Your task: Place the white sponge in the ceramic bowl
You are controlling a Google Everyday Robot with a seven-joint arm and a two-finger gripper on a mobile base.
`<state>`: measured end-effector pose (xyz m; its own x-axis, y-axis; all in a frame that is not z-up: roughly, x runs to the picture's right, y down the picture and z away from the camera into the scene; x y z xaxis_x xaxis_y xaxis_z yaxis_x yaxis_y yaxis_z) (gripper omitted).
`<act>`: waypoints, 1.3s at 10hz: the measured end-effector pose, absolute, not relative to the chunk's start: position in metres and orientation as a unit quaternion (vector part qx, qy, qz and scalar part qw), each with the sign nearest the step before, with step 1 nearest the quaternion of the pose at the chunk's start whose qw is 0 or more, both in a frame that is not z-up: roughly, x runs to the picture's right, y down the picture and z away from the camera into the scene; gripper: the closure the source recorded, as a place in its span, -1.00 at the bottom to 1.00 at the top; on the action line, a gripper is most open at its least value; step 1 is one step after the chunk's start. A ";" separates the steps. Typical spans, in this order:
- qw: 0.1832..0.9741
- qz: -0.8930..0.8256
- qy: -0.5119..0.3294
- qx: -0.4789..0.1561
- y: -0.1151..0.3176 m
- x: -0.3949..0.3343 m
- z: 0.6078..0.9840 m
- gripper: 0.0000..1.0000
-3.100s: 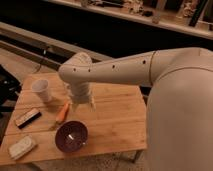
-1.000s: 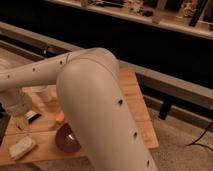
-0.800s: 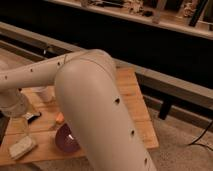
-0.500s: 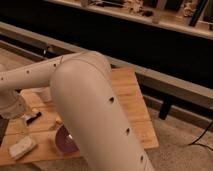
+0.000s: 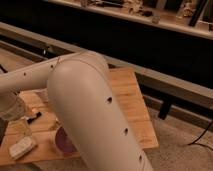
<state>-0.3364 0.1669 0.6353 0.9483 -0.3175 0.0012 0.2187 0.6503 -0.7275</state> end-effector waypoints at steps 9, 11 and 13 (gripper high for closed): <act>0.902 -0.308 -0.049 -0.297 0.201 -0.391 0.634 -0.30; 0.896 -0.333 -0.084 -0.281 0.210 -0.396 0.633 -0.30; 0.884 -0.358 -0.104 -0.283 0.224 -0.403 0.636 -0.30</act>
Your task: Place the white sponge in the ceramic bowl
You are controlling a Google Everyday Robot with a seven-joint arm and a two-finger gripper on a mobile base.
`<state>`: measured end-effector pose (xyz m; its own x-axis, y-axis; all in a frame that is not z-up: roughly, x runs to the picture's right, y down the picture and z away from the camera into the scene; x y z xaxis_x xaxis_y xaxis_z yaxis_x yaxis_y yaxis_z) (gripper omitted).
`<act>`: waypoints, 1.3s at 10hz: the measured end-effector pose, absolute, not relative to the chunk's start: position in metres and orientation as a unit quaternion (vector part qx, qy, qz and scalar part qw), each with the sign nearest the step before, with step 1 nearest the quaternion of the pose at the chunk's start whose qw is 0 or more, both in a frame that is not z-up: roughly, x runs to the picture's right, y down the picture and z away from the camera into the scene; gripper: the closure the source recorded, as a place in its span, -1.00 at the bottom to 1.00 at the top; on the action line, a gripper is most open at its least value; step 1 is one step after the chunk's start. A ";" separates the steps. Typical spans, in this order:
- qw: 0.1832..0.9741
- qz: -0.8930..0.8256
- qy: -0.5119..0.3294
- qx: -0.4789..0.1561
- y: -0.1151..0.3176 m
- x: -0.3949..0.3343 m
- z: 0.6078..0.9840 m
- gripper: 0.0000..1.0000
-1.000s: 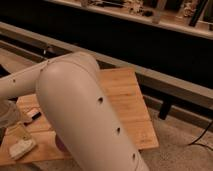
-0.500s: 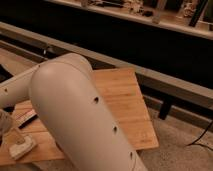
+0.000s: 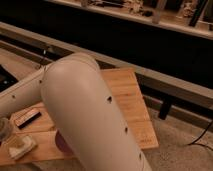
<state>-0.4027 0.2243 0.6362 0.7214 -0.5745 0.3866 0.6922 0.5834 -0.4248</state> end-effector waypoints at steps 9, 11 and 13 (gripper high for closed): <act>0.859 -0.385 -0.107 -0.321 0.245 -0.424 0.656 -0.30; 0.858 -0.377 -0.106 -0.331 0.251 -0.418 0.658 -0.30; 0.858 -0.374 -0.102 -0.338 0.256 -0.413 0.659 -0.30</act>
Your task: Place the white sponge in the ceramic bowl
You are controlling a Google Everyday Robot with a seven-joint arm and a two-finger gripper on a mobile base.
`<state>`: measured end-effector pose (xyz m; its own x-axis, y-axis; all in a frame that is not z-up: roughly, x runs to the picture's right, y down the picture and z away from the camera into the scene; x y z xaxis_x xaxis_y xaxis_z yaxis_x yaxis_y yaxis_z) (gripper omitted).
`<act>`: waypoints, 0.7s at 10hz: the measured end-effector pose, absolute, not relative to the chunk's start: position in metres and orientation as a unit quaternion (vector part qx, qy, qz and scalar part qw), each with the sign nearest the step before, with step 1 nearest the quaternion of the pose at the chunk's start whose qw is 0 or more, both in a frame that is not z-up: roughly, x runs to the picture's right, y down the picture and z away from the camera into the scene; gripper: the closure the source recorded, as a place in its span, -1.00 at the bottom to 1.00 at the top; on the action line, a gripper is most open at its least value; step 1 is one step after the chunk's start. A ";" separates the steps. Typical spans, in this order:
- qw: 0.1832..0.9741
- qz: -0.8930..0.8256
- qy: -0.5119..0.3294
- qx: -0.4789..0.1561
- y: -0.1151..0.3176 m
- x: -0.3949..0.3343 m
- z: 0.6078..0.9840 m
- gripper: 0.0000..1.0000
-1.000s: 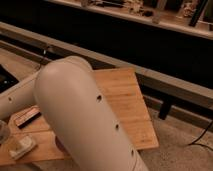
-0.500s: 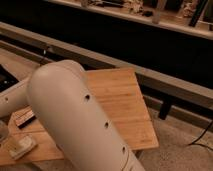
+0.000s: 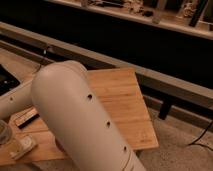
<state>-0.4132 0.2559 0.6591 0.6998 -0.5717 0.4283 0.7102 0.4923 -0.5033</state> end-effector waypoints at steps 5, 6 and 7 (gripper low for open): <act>0.854 -0.377 -0.105 -0.342 0.266 -0.416 0.670 -0.30; 0.853 -0.379 -0.106 -0.344 0.268 -0.416 0.673 -0.30; 0.852 -0.379 -0.108 -0.345 0.270 -0.416 0.675 -0.30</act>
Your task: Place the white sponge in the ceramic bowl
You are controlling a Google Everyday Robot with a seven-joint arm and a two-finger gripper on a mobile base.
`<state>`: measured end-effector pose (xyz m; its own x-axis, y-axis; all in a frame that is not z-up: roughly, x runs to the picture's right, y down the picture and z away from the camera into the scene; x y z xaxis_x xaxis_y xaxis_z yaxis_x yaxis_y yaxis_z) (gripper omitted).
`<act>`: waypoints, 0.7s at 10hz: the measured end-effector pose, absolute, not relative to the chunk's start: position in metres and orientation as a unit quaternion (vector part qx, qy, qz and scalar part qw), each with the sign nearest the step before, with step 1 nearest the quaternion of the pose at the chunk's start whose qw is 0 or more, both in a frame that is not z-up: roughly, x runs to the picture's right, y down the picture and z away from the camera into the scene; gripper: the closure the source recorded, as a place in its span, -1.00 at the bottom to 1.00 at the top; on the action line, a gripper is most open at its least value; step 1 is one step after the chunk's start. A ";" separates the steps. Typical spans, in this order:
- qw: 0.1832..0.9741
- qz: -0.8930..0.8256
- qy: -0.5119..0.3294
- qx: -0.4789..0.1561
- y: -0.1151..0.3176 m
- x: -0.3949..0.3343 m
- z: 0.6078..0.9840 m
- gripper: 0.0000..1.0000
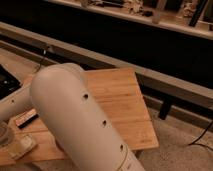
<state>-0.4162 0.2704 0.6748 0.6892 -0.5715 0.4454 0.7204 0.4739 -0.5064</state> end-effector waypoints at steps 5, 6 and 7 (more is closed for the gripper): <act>0.847 -0.381 -0.111 -0.355 0.281 -0.410 0.683 -0.30; 0.845 -0.382 -0.112 -0.358 0.283 -0.408 0.684 -0.30; 0.844 -0.382 -0.113 -0.360 0.284 -0.408 0.684 -0.30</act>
